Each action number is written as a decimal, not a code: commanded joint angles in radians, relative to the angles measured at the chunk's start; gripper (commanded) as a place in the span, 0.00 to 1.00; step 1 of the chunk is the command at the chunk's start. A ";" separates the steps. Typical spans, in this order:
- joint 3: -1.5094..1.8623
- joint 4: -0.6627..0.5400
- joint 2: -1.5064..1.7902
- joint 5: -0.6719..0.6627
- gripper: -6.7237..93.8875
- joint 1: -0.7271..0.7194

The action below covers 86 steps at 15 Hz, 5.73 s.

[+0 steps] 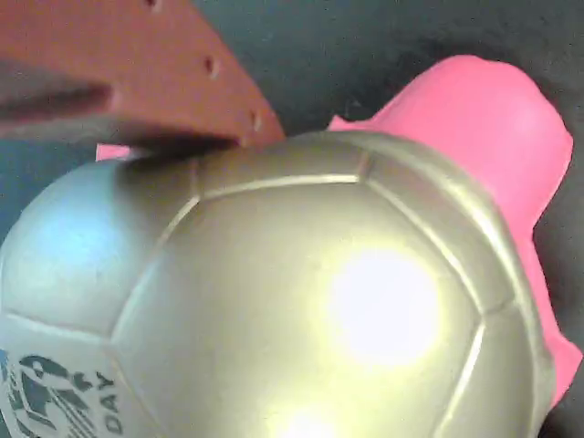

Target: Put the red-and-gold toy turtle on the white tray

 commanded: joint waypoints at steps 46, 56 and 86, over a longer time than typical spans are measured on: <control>-0.204 0.304 0.310 0.721 0.07 -0.617; 0.491 -0.341 1.210 0.650 0.07 -0.431; 1.907 0.009 2.407 0.603 0.07 -0.272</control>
